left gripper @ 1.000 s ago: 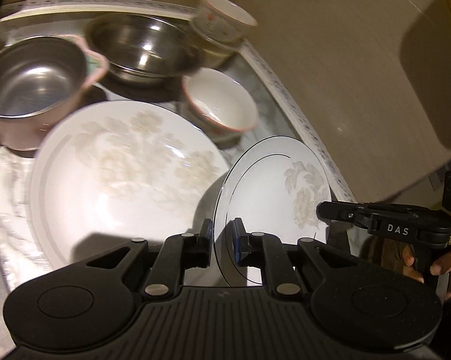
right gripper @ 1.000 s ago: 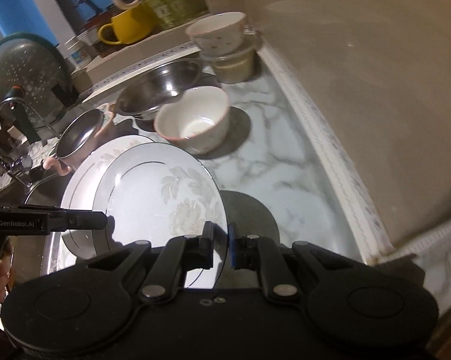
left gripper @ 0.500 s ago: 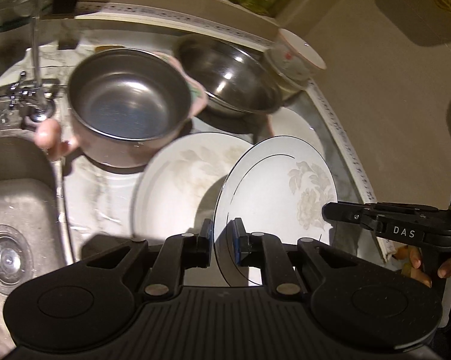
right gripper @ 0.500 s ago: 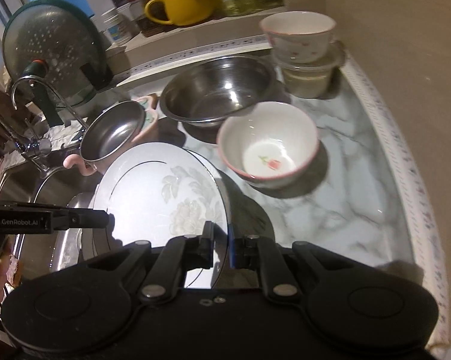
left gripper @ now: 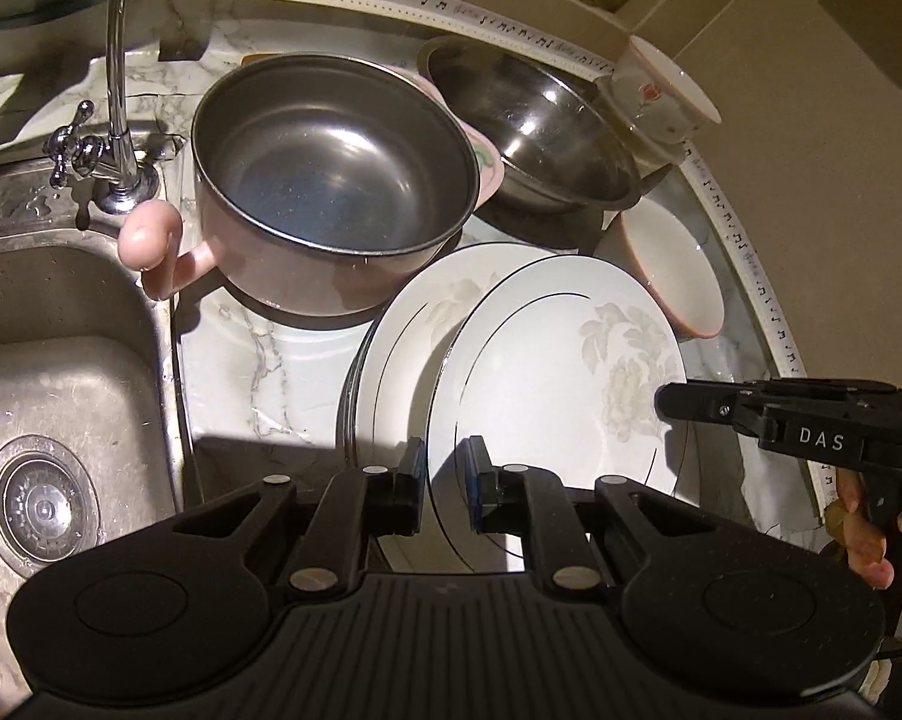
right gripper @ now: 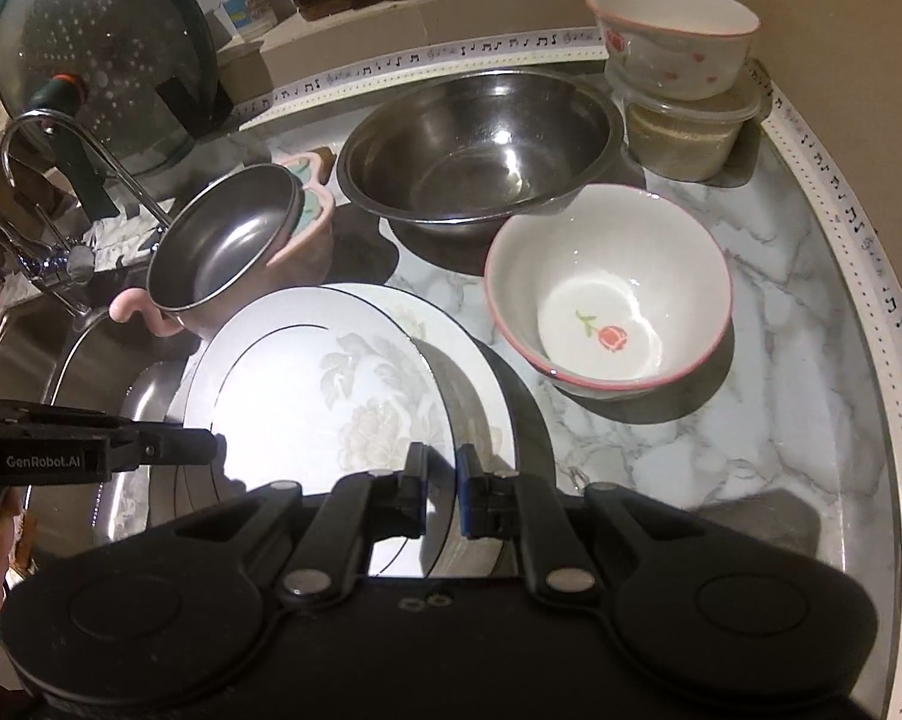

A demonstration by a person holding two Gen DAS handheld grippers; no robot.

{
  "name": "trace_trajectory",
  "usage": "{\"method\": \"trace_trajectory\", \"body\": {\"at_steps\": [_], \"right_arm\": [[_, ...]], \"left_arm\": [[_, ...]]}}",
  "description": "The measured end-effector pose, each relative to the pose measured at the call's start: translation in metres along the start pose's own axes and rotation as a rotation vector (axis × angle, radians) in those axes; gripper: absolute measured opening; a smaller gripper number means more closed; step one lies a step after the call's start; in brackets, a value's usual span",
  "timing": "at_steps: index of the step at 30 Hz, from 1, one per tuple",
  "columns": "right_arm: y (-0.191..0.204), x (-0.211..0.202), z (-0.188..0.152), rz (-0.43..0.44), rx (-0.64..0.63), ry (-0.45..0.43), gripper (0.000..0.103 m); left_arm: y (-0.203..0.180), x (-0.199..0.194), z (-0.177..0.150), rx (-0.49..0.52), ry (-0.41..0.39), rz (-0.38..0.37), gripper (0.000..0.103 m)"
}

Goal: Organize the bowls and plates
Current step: 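Carry the small white plate with both tools over the floral stack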

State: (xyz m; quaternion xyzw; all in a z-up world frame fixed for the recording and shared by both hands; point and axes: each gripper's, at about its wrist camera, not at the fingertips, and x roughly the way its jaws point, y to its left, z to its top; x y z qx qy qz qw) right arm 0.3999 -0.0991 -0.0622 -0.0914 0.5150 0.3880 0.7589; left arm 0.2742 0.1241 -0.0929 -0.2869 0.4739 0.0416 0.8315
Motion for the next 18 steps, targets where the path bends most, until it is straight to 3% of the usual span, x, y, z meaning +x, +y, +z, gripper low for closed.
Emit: {"method": "trace_trajectory", "body": {"at_steps": [18], "right_arm": [[0.004,0.016,0.007,-0.034,-0.043,0.053,0.012]], "left_arm": [[-0.010,0.006,0.003,0.034,0.038,0.049,0.012]]}}
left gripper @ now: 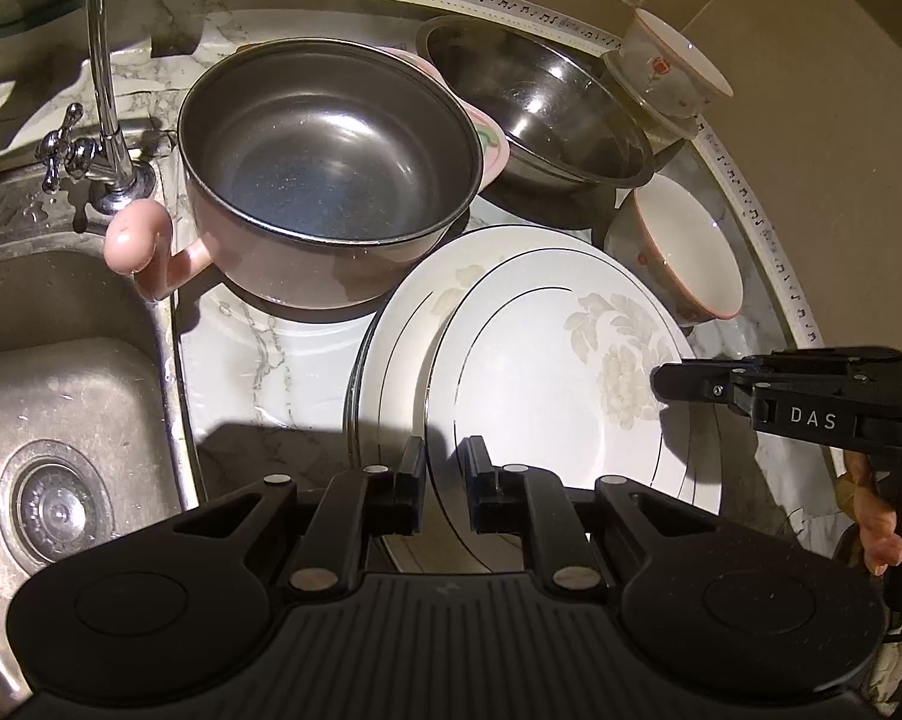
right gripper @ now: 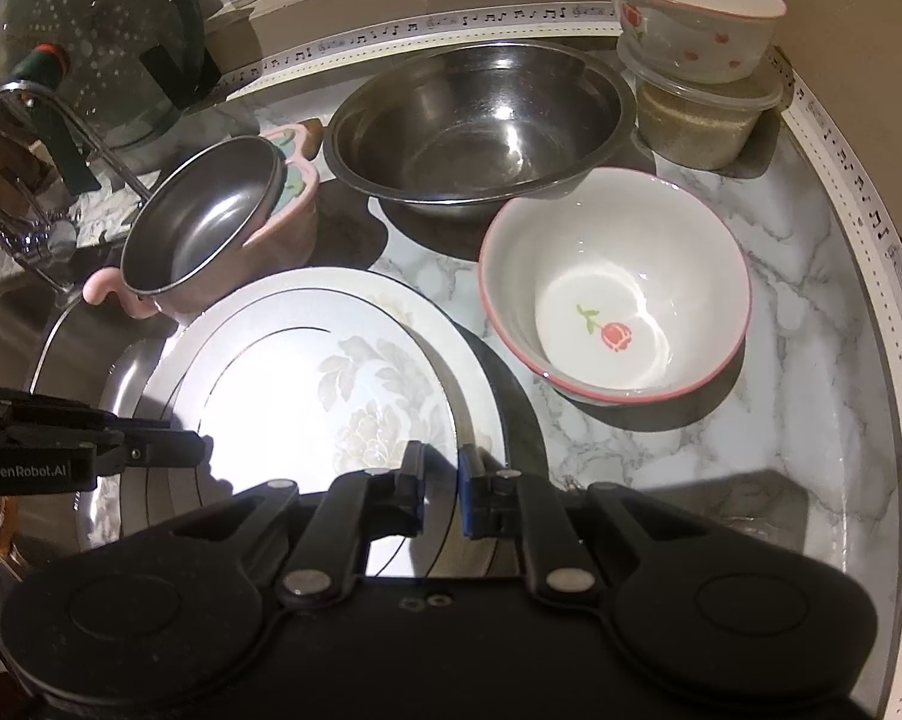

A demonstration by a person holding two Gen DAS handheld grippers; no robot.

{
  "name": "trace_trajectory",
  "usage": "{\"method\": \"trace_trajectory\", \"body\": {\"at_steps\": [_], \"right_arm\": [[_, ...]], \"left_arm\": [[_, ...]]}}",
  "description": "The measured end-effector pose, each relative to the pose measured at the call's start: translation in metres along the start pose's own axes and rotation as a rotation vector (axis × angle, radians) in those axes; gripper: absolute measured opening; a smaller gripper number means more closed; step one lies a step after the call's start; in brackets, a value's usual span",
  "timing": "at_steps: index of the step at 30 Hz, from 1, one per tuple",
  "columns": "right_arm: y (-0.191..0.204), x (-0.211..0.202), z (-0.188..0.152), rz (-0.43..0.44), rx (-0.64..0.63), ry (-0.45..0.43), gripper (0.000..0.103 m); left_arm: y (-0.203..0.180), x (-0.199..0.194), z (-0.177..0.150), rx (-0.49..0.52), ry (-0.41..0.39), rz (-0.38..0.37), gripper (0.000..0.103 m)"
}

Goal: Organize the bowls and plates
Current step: 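Carry the small white plate with both tools over the floral stack, then lower the small white plate onto the floral plates with both tools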

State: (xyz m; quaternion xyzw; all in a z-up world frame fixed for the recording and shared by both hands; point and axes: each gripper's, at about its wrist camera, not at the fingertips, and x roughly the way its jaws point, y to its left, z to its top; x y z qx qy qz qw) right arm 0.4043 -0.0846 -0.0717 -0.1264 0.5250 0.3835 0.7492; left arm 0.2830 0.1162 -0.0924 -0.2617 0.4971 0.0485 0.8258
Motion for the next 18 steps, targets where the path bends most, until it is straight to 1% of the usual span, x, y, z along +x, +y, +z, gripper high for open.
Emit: {"method": "trace_trajectory", "body": {"at_steps": [3,8,11,13,18], "right_arm": [[0.010,0.002,0.002,-0.041,-0.047,0.010,0.013],[0.029,0.005,0.000,-0.111,-0.165,0.016,0.014],[0.031,0.006,0.000,-0.126,-0.186,0.016,0.014],[0.033,0.008,-0.001,-0.144,-0.200,0.015,0.011],[0.034,0.009,-0.002,-0.145,-0.197,0.007,0.012]], "left_arm": [[-0.001,-0.001,0.001,0.001,0.006,0.012,0.012],[0.000,-0.002,0.001,-0.002,0.004,0.016,0.012],[0.000,-0.003,0.000,-0.006,0.002,0.014,0.012],[0.001,-0.003,0.000,-0.005,0.005,0.012,0.012],[0.000,-0.003,-0.001,-0.003,0.005,0.013,0.012]]}}
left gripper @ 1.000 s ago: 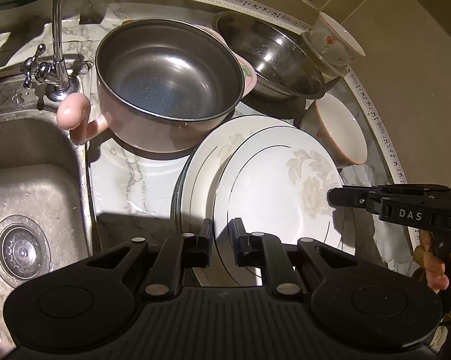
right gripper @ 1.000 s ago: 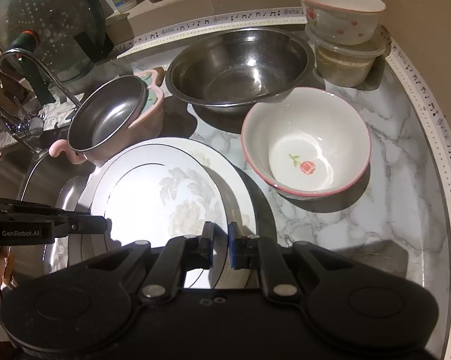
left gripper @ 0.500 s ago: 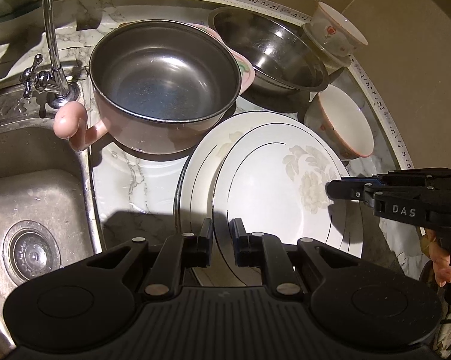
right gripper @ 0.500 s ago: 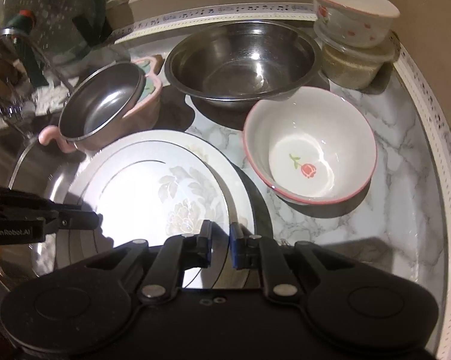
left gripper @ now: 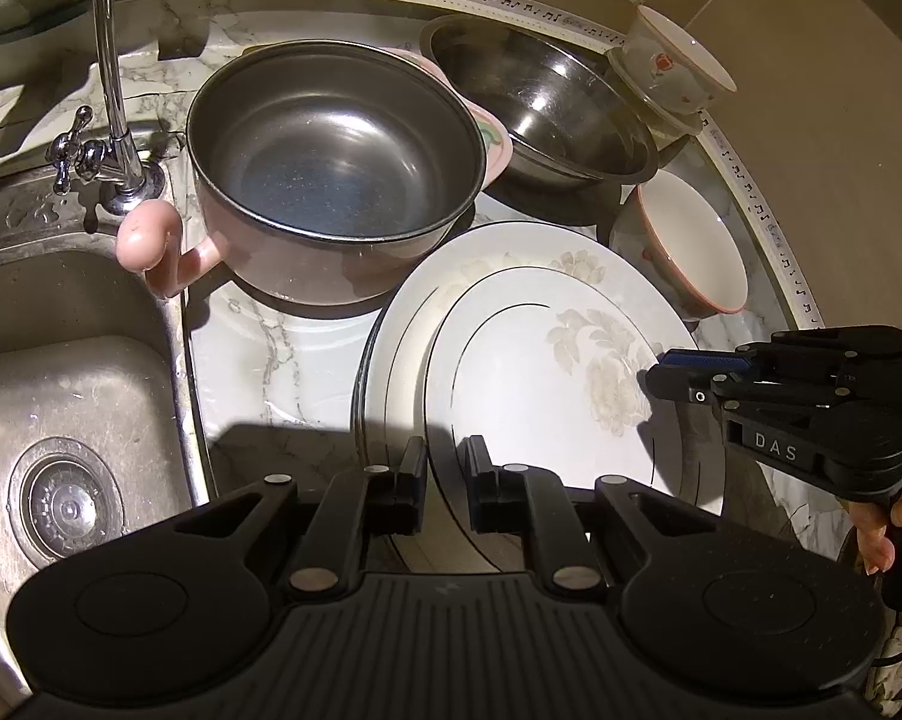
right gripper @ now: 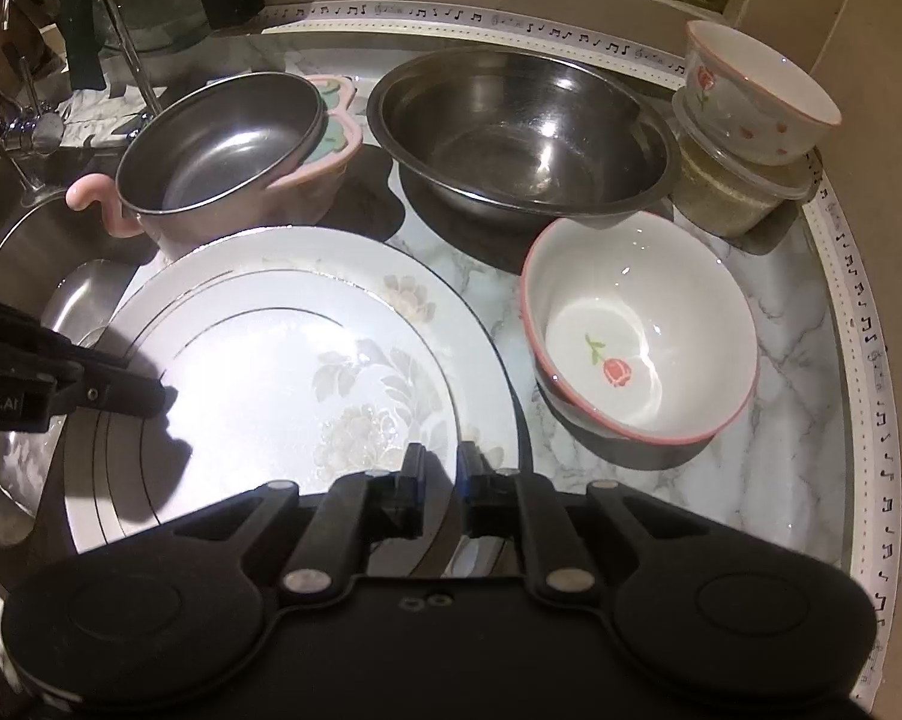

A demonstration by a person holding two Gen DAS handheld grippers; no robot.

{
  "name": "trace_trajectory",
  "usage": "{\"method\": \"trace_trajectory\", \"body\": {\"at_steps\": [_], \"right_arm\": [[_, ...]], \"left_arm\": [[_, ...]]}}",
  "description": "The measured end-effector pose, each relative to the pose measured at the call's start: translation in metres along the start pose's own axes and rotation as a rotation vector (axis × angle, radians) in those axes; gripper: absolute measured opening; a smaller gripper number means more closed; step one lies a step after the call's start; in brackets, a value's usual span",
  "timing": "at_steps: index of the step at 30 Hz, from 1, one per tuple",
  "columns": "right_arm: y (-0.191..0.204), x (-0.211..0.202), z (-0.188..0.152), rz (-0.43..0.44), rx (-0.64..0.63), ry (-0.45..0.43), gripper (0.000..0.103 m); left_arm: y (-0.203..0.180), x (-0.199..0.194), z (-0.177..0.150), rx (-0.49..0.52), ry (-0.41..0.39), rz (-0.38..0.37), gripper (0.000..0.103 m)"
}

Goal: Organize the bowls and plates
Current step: 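Lower the small white plate onto the floral plates with both tools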

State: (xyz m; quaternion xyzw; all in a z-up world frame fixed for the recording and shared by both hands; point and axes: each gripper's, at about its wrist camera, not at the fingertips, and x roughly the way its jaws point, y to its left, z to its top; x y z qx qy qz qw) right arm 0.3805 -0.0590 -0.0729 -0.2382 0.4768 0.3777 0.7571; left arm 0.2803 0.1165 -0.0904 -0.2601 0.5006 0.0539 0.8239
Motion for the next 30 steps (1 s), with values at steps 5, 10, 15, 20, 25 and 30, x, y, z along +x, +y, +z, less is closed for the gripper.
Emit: {"method": "trace_trajectory", "body": {"at_steps": [5,10,15,20,25,30], "right_arm": [[0.004,0.000,-0.003,-0.013,-0.029,-0.011,0.012],[0.021,0.001,-0.005,-0.081,-0.136,-0.020,0.014],[0.032,0.002,-0.009,-0.119,-0.215,-0.028,0.022],[0.028,0.000,-0.009,-0.106,-0.202,-0.042,0.023],[0.029,0.000,-0.011,-0.106,-0.212,-0.056,0.024],[0.029,-0.001,-0.013,-0.106,-0.220,-0.060,0.024]], "left_arm": [[-0.001,-0.001,-0.001,0.002,0.022,-0.002,0.012],[-0.002,0.000,0.001,0.005,0.033,0.003,0.012],[-0.003,0.000,0.003,0.009,0.047,0.012,0.012],[-0.005,0.001,0.005,0.031,0.074,0.014,0.012],[-0.005,0.002,0.010,0.059,0.102,0.006,0.012],[-0.007,0.003,0.013,0.085,0.128,0.005,0.012]]}}
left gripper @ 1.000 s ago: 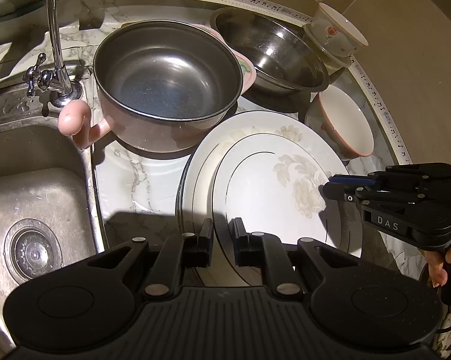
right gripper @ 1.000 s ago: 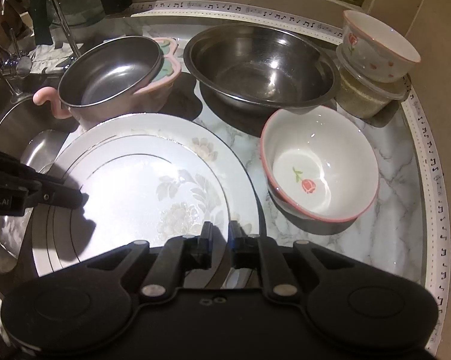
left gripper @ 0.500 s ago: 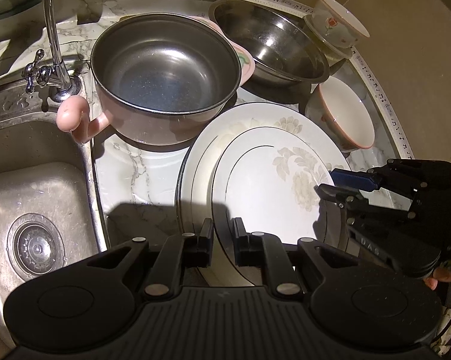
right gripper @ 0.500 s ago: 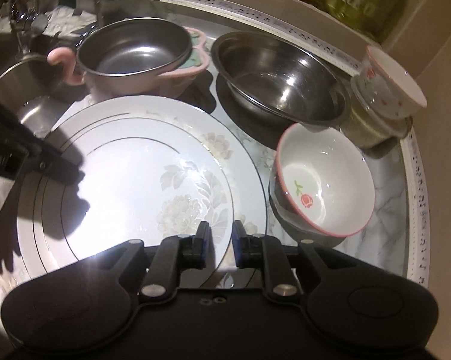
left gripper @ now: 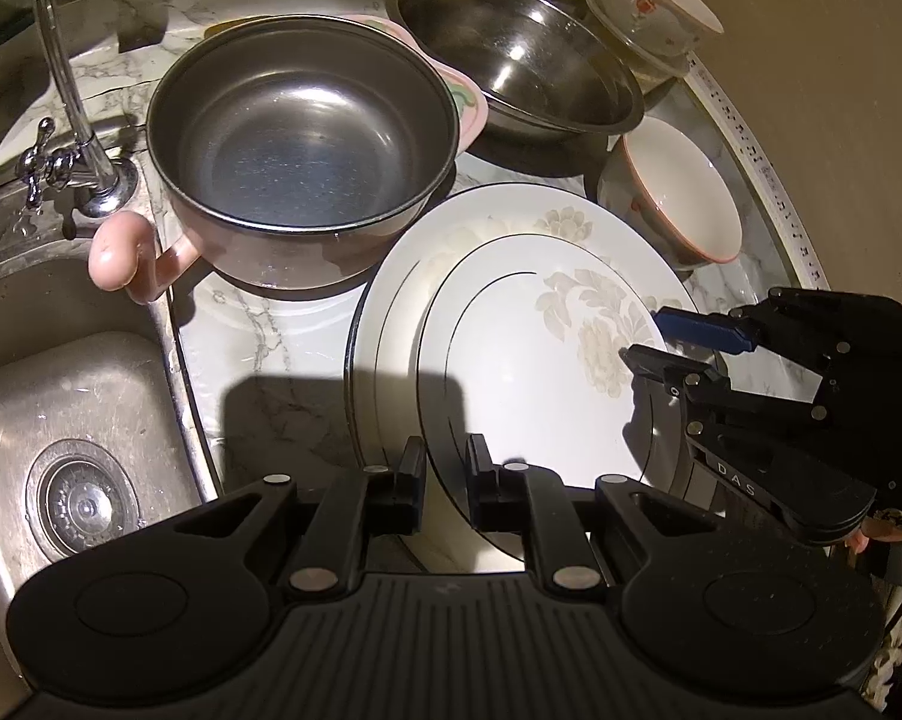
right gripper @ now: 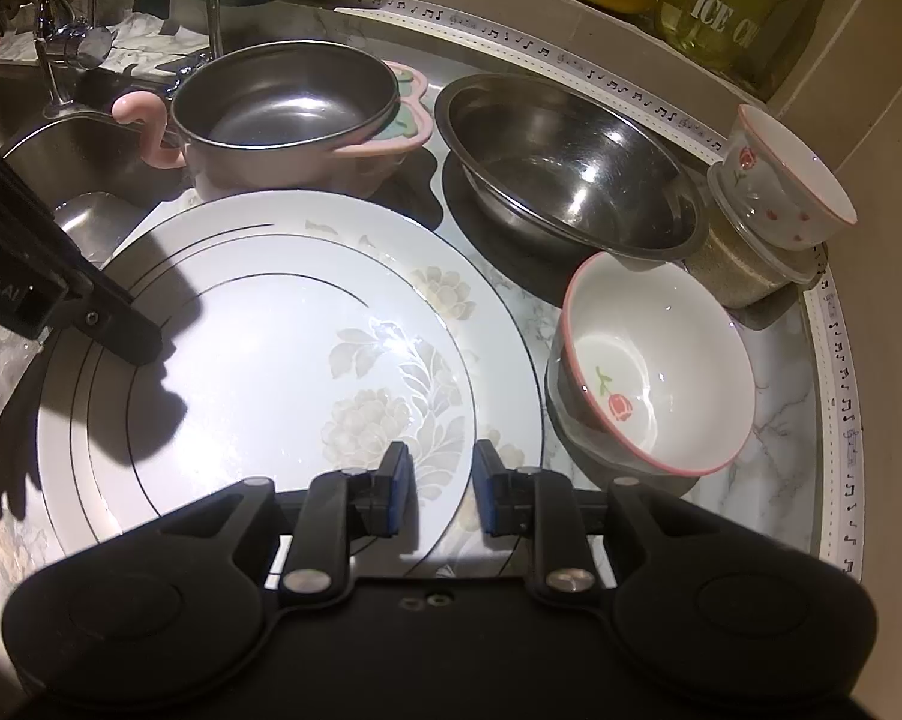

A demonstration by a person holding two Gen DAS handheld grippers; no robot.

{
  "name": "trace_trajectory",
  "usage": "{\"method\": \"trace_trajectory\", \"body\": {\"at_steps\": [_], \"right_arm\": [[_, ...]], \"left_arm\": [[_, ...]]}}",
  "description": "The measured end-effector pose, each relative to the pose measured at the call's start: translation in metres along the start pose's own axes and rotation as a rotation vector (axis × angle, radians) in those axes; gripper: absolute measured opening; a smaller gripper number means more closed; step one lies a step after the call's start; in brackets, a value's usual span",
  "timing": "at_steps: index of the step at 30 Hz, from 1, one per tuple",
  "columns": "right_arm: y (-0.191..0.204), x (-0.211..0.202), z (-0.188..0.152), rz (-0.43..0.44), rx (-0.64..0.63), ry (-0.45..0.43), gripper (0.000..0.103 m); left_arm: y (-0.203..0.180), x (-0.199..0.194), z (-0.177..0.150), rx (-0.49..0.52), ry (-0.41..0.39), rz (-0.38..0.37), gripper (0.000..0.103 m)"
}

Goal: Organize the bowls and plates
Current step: 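Lower the small white plate onto the floral plates with both tools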

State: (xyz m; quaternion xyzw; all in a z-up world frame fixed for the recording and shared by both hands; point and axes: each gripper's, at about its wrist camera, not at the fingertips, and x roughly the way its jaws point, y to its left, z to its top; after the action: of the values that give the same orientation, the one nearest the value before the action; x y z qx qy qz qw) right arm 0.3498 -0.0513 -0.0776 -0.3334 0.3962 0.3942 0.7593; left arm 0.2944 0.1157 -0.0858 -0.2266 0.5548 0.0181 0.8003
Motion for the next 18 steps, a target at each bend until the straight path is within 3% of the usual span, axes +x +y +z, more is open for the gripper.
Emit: {"method": "trace_trajectory", "body": {"at_steps": [18], "right_arm": [[0.0025,-0.0013,-0.0015,-0.006,-0.047,-0.012,0.024]], "left_arm": [[0.0023,0.0004,0.0076,0.048,0.072,-0.041,0.013]]}}
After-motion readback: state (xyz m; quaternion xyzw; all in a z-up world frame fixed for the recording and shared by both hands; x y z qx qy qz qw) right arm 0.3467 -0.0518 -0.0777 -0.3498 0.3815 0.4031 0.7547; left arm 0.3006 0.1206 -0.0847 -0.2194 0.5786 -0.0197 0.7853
